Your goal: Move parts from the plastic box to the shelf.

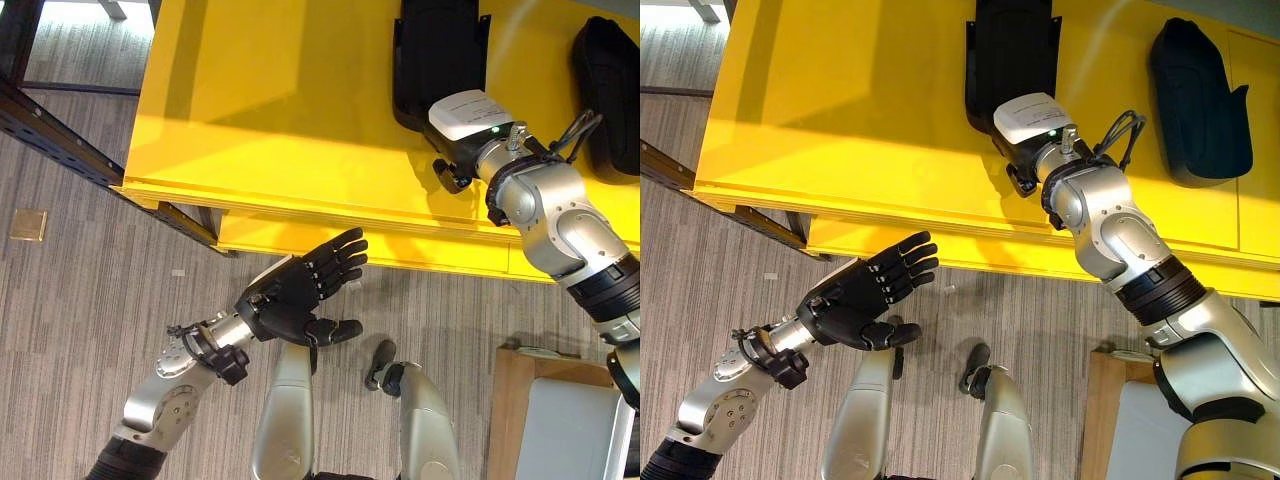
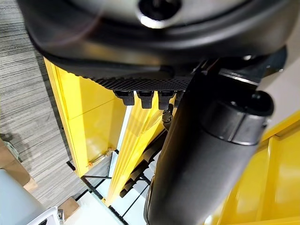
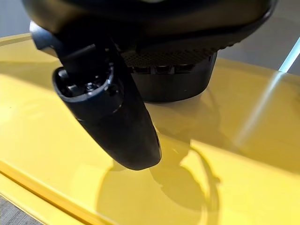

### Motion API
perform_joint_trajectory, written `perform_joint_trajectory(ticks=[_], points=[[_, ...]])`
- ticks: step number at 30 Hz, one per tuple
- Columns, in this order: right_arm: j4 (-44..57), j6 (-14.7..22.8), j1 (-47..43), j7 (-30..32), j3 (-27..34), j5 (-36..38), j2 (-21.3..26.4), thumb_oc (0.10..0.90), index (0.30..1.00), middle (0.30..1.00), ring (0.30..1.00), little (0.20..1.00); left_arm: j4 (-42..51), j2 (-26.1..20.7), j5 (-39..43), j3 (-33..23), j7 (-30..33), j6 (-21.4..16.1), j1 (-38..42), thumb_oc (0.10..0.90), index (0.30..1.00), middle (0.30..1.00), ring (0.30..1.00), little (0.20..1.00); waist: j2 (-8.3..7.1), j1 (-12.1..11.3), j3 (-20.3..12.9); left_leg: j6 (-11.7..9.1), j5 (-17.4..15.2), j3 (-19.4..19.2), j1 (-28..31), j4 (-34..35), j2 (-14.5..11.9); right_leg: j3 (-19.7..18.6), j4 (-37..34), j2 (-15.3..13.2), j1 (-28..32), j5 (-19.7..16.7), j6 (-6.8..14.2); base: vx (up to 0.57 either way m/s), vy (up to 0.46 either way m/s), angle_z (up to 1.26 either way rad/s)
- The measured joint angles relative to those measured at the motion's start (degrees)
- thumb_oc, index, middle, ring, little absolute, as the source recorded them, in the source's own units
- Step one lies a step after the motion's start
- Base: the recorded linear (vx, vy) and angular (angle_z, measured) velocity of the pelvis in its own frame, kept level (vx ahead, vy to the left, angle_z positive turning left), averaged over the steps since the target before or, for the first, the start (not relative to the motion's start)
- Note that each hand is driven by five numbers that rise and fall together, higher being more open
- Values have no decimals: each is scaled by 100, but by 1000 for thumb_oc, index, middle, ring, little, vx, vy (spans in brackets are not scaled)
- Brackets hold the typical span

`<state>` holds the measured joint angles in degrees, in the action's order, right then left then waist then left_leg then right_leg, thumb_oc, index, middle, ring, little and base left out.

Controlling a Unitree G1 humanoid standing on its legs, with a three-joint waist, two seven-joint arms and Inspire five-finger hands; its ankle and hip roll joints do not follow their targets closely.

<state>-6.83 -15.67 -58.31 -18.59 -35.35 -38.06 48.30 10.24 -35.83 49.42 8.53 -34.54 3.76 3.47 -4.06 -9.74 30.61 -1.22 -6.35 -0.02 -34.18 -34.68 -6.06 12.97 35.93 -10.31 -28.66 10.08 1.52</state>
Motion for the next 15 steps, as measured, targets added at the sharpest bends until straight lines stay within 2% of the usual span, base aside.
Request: perform_joint_trajectory(ticks=[15], points=[[895, -90, 598, -237, 293, -203, 119, 900, 1000, 1000, 1000, 1000, 3, -3, 7, -14, 20, 0, 9, 900, 1000, 1000, 1000, 1000, -7, 28, 1, 39, -68, -128, 19, -17, 4, -114, 20, 5, -31, -6, 35, -1, 5, -2]])
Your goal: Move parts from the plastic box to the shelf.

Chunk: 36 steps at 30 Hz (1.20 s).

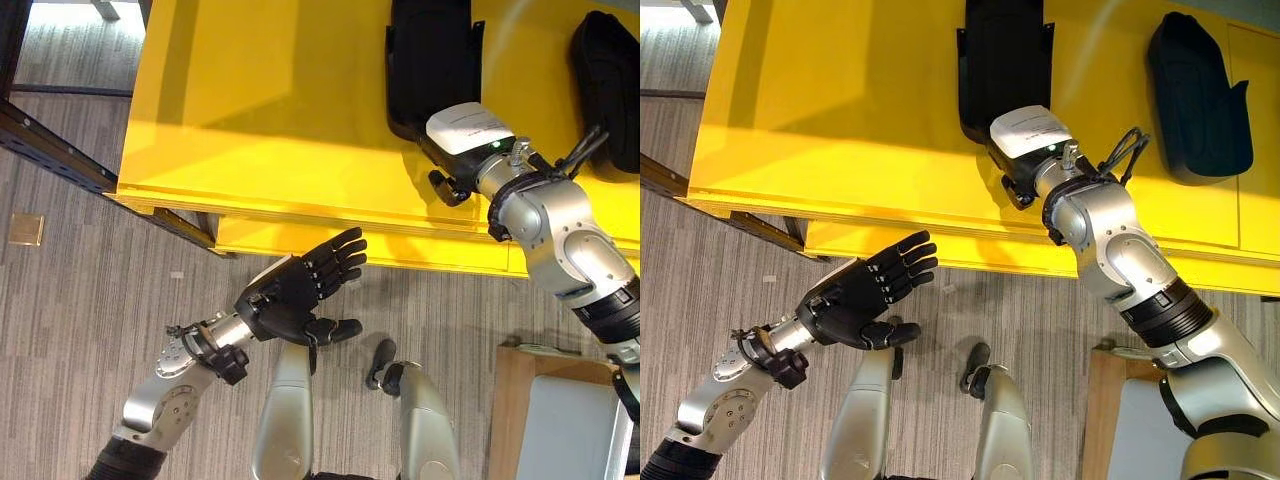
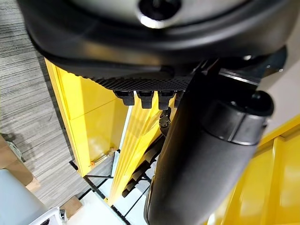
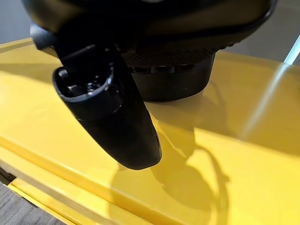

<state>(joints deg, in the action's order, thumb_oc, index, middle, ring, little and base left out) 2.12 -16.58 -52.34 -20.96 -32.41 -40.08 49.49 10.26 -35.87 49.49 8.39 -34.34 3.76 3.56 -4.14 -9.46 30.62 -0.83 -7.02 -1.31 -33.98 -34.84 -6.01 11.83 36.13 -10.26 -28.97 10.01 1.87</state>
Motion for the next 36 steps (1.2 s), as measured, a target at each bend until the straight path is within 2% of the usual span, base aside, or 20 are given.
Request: perform_joint_trajectory(ticks=[7, 17, 27, 33, 36], points=[[26, -24, 75, -25, 54, -19, 1, 900, 1000, 1000, 1000, 1000, 1, -5, 196, -4, 22, 0, -6, 900, 1000, 1000, 1000, 1000, -8, 4, 1, 1, -2, -3, 7, -10, 0, -9, -14, -1, 1, -13, 21, 0, 0, 0], [511, -203, 679, 24, 452, 85, -1, 900, 1000, 1000, 1000, 1000, 96, -12, 197, -23, 45, -1, -24, 900, 1000, 1000, 1000, 1000, -66, 28, 1, 0, -5, -3, 3, 4, -5, -14, -52, 11, 2, -18, 28, 0, 0, 0], [582, -199, 768, 141, 515, 92, -36, 900, 1000, 1000, 1000, 1000, 176, -24, 197, -23, 189, -5, -8, 900, 1000, 1000, 1000, 1000, -74, 144, 0, 23, -33, -26, -6, -1, -33, -26, -120, 24, 18, -43, 50, 0, 0, 0], [641, -213, 969, 511, 631, 329, -224, 900, 1000, 1000, 1000, 1000, 176, -52, 195, -20, 256, -8, 11, 900, 1000, 1000, 1000, 1000, -74, 179, 0, 23, -38, -50, -6, -1, -42, -46, -101, 33, 7, -48, 58, 0, 0, 0], [536, -192, 971, 909, 648, 546, -378, 900, 1000, 1000, 1000, 1000, 176, -59, 194, -20, 287, -8, 53, 900, 1000, 1000, 1000, 1000, -73, 219, 0, 23, -38, -64, -6, 1, -34, -61, -85, 33, -7, -47, 56, 0, 0, 0]])
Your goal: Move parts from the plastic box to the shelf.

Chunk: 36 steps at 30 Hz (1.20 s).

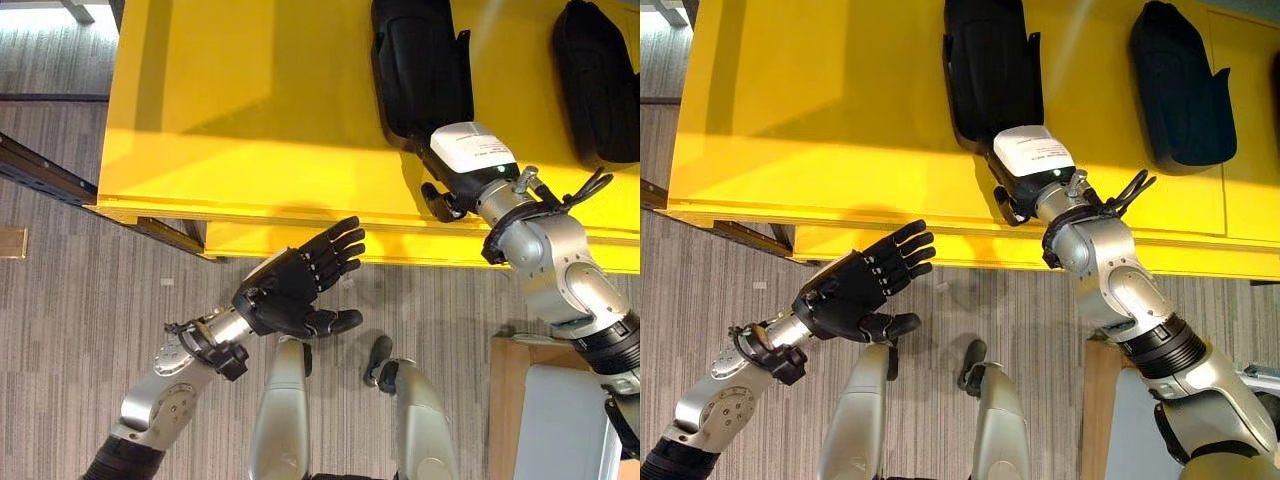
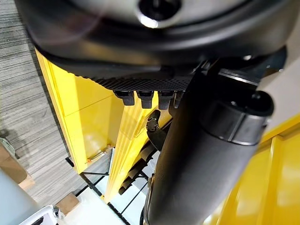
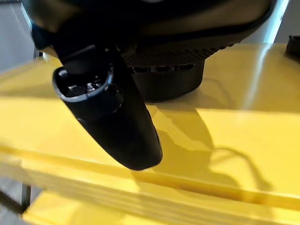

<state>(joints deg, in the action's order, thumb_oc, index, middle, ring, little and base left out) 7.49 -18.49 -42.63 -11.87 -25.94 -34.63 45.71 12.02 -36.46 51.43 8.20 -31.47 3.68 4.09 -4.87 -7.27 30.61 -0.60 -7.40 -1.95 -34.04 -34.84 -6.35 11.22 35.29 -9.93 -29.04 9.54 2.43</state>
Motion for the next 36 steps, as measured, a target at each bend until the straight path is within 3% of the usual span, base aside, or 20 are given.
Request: perform_joint_trajectory(ticks=[7, 16, 22, 36], points=[[-195, 181, -25, 543, 120, 446, -252, 900, 1000, 1000, 1000, 1000, 0, 13, 0, 5, 1, 1, 56, 900, 1000, 1000, 1000, 1000, 9, 67, 1, -4, 2, -65, 16, 8, 3, -76, 20, -7, -52, 19, -31, 0, 36, -4], [-72, 199, -19, 545, 253, 563, -271, 900, 1000, 1000, 1000, 1000, 0, 171, -1, 4, 1, 2, 89, 900, 1000, 1000, 1000, 1000, 45, 64, 6, -60, 51, -101, 40, 100, 48, -108, 71, -48, -96, 29, -12, -3, 8, 0], [-108, 174, -22, 551, 250, 552, -331, 900, 1000, 1000, 1000, 1000, -1, 190, -2, 7, 1, 1, 146, 900, 1000, 1000, 1000, 1000, 195, 59, 5, -84, 64, -108, 105, 119, 52, -126, 164, -62, -98, 91, -54, 0, 0, 0], [-29, 193, -20, 539, 250, 564, -398, 900, 1000, 1000, 1000, 1000, -1, 200, -3, 13, 9, 2, 151, 900, 1000, 1000, 1000, 1000, 221, 66, 8, -89, 59, -178, 118, 119, 53, -193, 229, -79, -171, 145, -74, 1, 3, 0]])
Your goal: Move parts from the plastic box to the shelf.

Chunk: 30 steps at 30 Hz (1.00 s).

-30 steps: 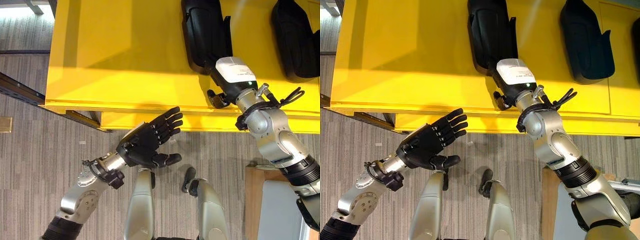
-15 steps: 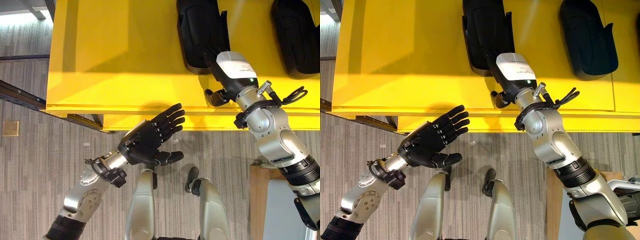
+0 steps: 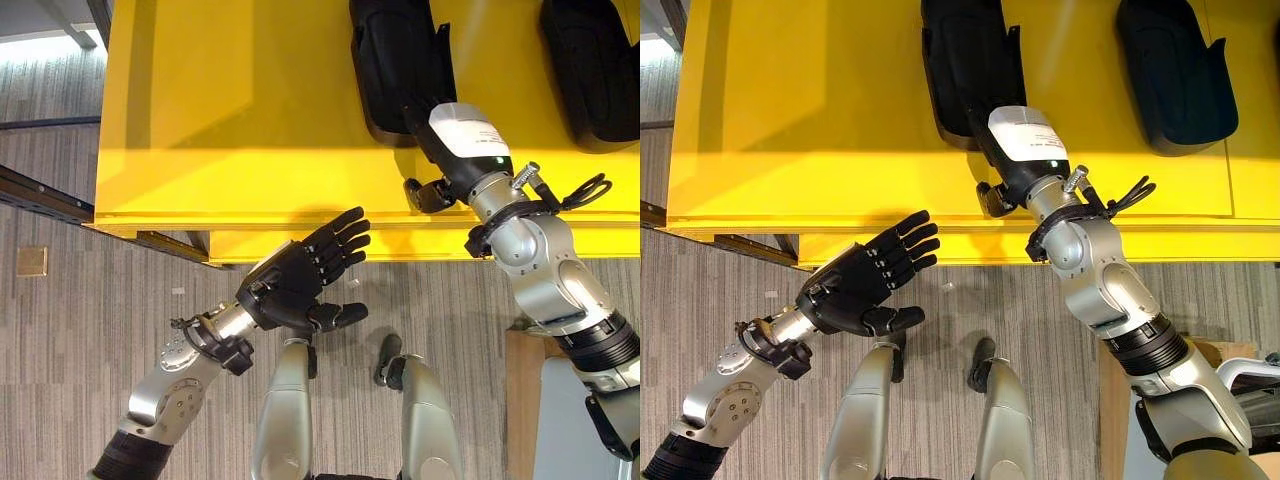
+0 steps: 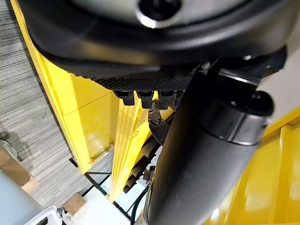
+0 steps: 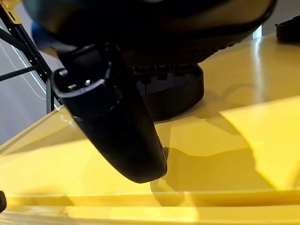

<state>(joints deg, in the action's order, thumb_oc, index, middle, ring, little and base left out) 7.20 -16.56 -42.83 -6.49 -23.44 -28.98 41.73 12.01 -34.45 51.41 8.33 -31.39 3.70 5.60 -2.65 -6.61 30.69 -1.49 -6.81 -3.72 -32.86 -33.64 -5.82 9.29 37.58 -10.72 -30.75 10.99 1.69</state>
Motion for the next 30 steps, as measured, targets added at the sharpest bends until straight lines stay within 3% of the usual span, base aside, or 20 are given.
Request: perform_joint_trajectory(ticks=[30], points=[[356, 23, 37, -52, -7, 272, -111, 900, 1000, 1000, 1000, 1000, 0, 215, 0, 45, 121, 1, -7, 900, 1000, 1000, 1000, 1000, 41, -6, 2, -7, 4, -40, 7, -33, 6, -54, 160, -16, -69, 28, 16, 0, 0, 0]])
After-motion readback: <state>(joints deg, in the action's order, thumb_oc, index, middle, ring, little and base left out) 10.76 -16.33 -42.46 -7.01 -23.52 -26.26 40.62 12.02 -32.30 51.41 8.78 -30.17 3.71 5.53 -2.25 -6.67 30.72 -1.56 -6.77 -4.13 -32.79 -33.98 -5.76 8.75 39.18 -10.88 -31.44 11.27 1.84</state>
